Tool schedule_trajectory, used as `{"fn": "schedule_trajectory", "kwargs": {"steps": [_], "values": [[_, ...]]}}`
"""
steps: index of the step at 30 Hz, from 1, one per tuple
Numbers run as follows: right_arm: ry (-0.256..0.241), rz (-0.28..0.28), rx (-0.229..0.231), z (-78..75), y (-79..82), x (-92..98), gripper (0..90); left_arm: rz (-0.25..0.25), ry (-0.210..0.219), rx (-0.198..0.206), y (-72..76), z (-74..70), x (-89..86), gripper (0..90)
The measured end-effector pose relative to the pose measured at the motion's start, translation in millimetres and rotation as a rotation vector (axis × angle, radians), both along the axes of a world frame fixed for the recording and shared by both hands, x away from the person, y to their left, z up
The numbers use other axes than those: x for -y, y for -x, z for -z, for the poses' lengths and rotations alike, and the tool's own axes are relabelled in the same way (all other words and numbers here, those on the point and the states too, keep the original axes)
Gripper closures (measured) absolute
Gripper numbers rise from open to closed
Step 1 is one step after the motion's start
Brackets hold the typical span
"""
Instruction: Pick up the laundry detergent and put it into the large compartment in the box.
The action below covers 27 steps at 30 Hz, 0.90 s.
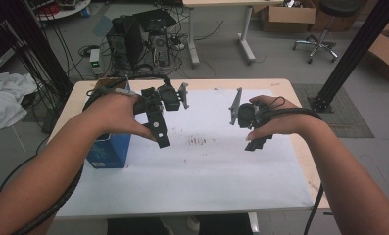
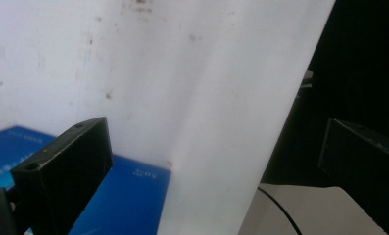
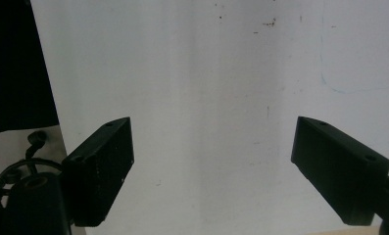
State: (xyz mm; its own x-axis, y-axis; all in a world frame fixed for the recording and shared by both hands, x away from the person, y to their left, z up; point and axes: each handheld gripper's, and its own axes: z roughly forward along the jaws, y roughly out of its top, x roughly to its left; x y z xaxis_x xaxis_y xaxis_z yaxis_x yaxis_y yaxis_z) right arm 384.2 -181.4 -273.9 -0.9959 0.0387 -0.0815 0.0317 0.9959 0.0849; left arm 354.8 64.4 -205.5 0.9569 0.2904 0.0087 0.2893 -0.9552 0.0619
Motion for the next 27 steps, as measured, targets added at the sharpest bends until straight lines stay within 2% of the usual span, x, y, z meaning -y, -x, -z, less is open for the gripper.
{"fn": "schedule_trajectory", "kwargs": {"steps": [4,8,14,16,27], "values": [[0.003,-0.003,0.003,-0.6,0.8,-0.1,16.0,0.064,0.004,0.005,1.6,0.3,2.8,0.1],[0.009,-0.003,-0.001,0.6,-1.4,1.0,16.0,0.104,0.006,-0.001,1.4,-0.3,3.8,0.1],[0.008,-0.01,-0.005,0.9,-2.7,-1.0,16.0,0.116,-0.005,0.007,-0.5,0.0,2.9,0.1],[0.006,-0.01,-0.007,1.2,-3.5,-1.2,16.0,0.103,-0.005,0.001,-1.8,0.9,1.5,0.1],[0.014,-0.016,-0.011,4.9,-7.2,-6.3,16.0,0.11,-0.006,-0.01,-4.0,8.3,-2.3,0.1]]}}
